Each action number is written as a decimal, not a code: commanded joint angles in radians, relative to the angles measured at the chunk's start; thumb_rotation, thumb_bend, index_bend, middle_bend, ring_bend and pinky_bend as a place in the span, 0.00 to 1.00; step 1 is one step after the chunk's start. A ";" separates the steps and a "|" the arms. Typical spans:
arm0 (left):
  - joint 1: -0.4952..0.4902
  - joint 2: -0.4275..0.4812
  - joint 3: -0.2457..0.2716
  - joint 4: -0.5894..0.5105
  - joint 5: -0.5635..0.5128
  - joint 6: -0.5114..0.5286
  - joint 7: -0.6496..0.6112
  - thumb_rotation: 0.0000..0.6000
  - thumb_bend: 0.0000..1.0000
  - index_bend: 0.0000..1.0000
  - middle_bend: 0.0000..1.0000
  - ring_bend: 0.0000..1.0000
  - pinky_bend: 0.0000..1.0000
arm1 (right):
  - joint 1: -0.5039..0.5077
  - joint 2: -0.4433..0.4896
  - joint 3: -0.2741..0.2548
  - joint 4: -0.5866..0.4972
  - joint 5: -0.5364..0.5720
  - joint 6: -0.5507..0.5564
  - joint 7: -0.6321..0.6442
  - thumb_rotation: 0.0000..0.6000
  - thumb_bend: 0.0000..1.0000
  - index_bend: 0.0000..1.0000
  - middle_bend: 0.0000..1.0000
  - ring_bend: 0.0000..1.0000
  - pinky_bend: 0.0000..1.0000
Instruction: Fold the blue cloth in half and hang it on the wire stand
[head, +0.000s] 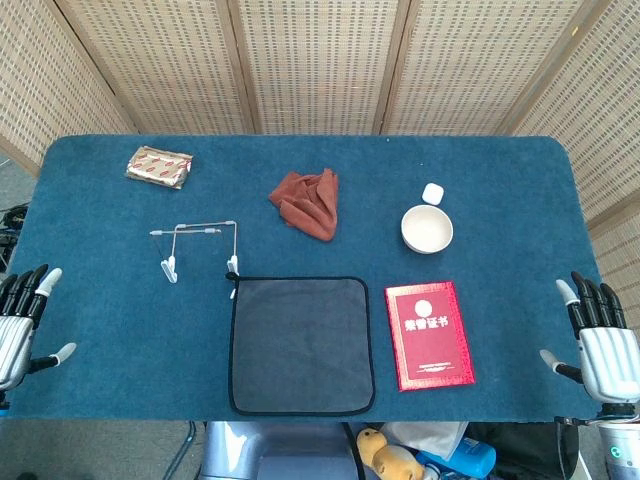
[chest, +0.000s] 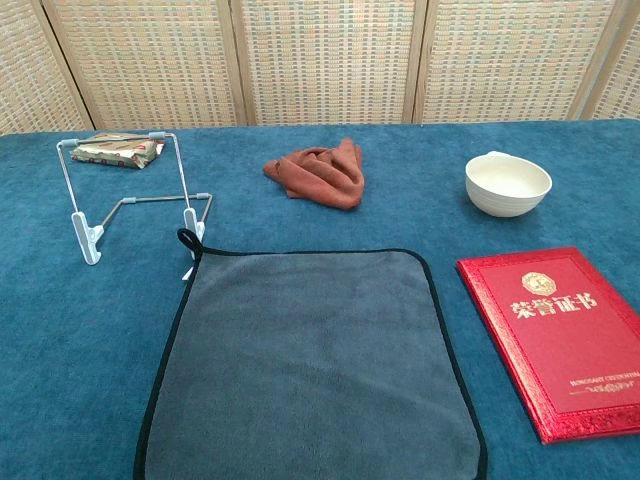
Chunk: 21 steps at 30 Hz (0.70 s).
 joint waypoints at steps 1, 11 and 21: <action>-0.001 -0.002 0.000 0.002 -0.002 -0.002 0.003 1.00 0.15 0.00 0.00 0.00 0.00 | 0.000 0.000 0.001 0.000 0.003 -0.003 -0.002 1.00 0.00 0.00 0.00 0.00 0.00; -0.041 -0.025 0.002 0.043 0.041 -0.036 -0.033 1.00 0.18 0.00 0.00 0.00 0.00 | 0.005 0.004 0.002 -0.004 0.021 -0.024 -0.007 1.00 0.00 0.00 0.00 0.00 0.00; -0.228 -0.140 0.040 0.286 0.366 -0.055 -0.167 1.00 0.22 0.01 0.00 0.00 0.00 | 0.010 0.001 0.013 -0.016 0.059 -0.046 -0.056 1.00 0.00 0.00 0.00 0.00 0.00</action>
